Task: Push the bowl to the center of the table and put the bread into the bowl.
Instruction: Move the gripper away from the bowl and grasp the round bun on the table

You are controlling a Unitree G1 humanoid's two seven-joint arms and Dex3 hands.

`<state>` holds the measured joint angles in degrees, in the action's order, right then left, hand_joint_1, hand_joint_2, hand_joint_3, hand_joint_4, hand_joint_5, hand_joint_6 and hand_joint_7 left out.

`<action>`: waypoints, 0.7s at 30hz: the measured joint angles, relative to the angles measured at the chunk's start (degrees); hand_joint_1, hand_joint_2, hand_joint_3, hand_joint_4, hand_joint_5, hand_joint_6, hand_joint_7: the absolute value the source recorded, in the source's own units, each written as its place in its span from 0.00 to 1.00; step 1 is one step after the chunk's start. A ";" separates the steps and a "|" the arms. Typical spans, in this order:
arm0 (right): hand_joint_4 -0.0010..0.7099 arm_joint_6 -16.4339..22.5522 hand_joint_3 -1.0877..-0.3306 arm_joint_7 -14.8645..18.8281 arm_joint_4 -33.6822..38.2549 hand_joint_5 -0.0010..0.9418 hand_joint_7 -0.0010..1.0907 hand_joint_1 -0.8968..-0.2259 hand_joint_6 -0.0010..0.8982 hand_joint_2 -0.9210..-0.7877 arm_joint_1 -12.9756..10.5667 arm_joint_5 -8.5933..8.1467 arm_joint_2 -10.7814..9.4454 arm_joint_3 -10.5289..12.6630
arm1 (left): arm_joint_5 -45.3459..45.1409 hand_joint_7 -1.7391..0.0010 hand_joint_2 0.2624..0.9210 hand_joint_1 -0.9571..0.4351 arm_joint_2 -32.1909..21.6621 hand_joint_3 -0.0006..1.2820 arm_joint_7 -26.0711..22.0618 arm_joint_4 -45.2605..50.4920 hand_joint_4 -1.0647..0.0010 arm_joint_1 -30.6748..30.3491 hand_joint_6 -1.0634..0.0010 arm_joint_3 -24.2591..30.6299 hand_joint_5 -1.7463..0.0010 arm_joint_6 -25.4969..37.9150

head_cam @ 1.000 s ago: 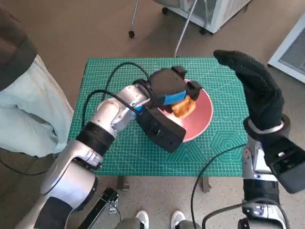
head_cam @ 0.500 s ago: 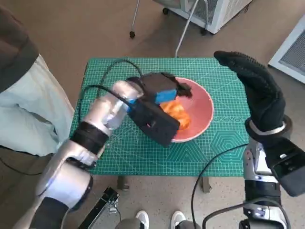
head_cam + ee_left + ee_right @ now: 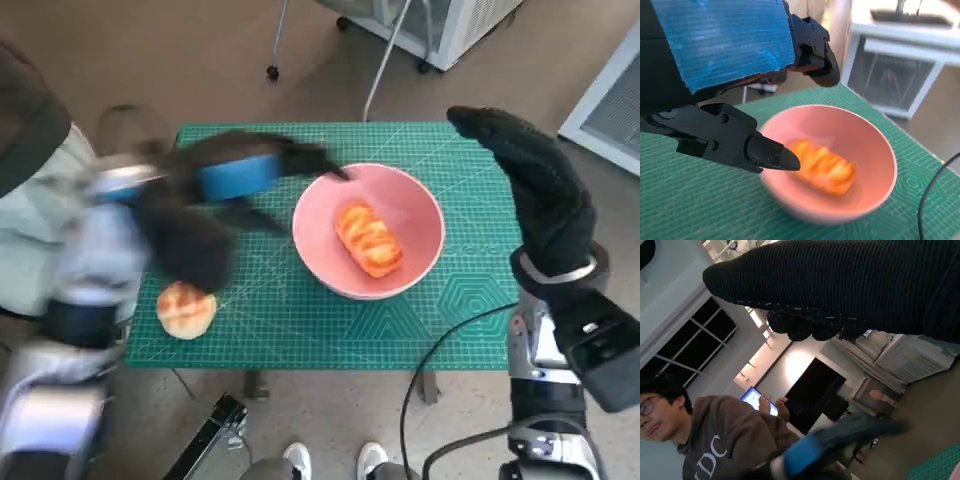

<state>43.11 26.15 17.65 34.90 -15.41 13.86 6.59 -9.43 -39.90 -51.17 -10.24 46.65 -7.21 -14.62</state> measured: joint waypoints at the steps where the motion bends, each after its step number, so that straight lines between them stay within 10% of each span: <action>1: 0.21 -0.02 0.43 0.00 0.00 0.14 0.59 0.35 0.00 0.00 0.02 -0.02 -0.03 -0.02 | 1.12 0.73 0.95 0.59 -2.00 0.00 -0.24 1.42 0.49 -1.96 0.60 1.86 0.96 -0.26; 21: 0.18 -0.68 0.48 1.35 2.53 0.17 0.64 0.33 0.00 0.00 1.75 -1.94 -0.97 -0.23 | 1.01 0.96 0.87 0.62 -18.29 0.00 1.76 12.58 0.67 -29.03 0.59 16.93 1.00 -0.19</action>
<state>42.43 27.50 20.18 36.64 -17.35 12.89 6.36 -8.43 -58.19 -49.42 2.34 17.63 9.72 -14.82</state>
